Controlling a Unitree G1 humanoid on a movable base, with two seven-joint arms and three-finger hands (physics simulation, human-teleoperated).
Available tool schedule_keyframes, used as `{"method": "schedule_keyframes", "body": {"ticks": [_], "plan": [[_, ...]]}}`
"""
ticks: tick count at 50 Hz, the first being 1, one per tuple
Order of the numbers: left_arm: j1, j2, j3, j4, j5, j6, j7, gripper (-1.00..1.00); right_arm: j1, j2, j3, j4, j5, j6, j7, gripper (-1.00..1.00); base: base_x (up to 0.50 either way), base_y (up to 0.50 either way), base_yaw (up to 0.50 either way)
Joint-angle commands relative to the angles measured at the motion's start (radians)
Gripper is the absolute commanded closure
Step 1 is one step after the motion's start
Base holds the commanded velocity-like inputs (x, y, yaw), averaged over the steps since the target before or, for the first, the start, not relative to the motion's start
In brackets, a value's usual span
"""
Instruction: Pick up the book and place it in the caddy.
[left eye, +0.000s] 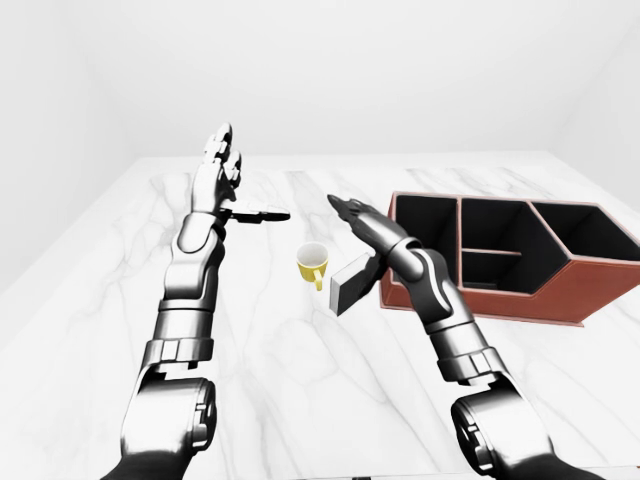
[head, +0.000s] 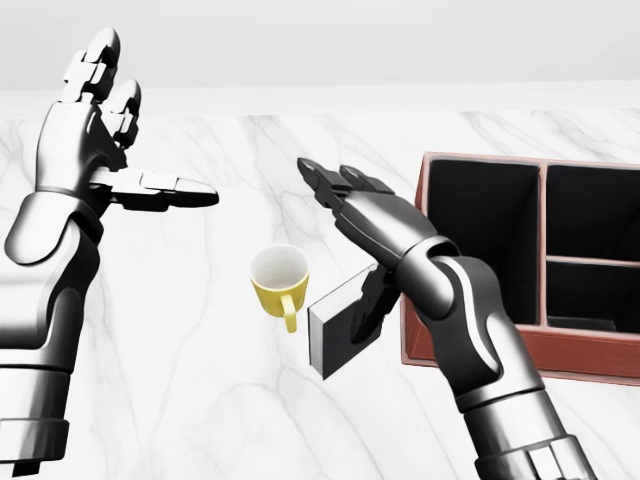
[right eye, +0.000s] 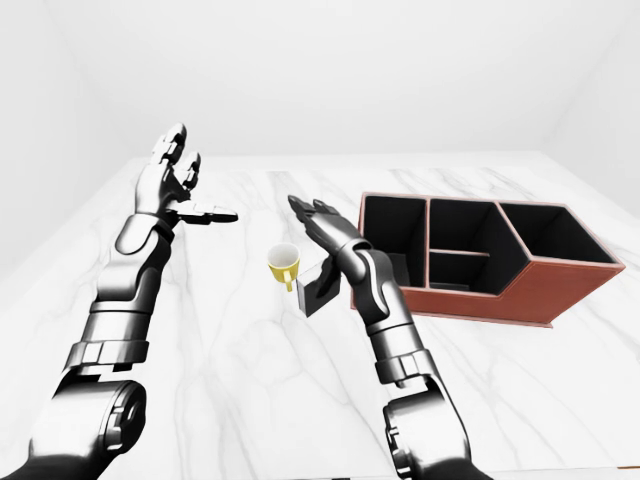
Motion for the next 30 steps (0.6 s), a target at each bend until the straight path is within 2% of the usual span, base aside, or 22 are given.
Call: {"method": "schedule_keyframes", "body": {"ticks": [1,3,15,21,30], "plan": [[0.003,0.004,0.003,0.002,-0.01,0.0,0.006,-1.0,-0.021,-0.006,0.018,0.122,-0.187,0.0,-0.067,-1.0,0.0,0.0,0.0],[0.004,0.003,0.003,0.01,-0.01,0.0,0.004,-1.0,-0.042,-0.007,0.027,0.177,-0.223,0.0,-0.116,-1.0,0.0,0.0,0.0],[0.006,0.008,0.005,0.027,-0.011,0.0,0.003,-1.0,-0.095,0.005,0.055,0.322,-0.392,0.0,-0.256,-1.0,0.0,0.0,0.0],[0.01,0.007,0.004,0.034,-0.012,0.0,0.0,-1.0,-0.077,0.021,0.056,0.324,-0.414,0.0,-0.249,-1.0,0.0,0.0,0.0],[0.009,0.009,0.006,0.066,-0.015,0.0,-0.004,-1.0,-0.111,0.03,0.077,0.429,-0.475,0.0,-0.32,-1.0,0.0,0.0,0.0]]}}
